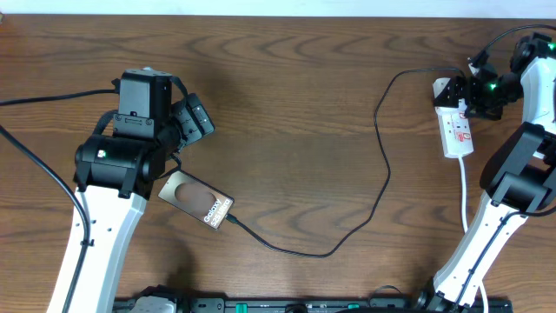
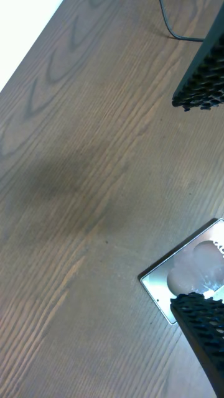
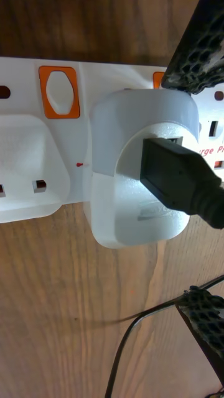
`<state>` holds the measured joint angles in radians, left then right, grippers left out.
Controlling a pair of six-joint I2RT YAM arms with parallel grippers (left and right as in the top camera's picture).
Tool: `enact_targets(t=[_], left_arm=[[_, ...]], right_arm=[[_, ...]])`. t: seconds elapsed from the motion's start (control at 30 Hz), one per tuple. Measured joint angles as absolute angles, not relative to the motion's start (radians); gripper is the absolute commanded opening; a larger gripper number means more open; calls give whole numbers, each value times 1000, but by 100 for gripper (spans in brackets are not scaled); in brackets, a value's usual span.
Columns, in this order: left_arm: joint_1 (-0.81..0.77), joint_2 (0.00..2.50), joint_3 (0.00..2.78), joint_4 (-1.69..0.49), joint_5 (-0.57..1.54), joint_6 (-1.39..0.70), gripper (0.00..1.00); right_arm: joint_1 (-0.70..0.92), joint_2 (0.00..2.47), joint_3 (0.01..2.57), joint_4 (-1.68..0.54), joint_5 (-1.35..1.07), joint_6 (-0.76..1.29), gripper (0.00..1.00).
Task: Plug charger to phone and switch on socket
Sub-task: 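Press down the orange socket switch with the right gripper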
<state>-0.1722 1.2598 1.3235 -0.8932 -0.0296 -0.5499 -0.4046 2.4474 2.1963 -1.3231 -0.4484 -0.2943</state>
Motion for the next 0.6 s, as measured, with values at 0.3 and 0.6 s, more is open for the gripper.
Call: enact_targets(t=[0.3, 0.6], left_arm=[[-172, 1260, 1324, -894, -30, -548, 93], [-172, 1260, 1324, -901, -43, -546, 93]], right_arm=[[-405, 2448, 2196, -1322, -479, -295, 99], [-407, 2460, 2196, -1315, -479, -296, 99]])
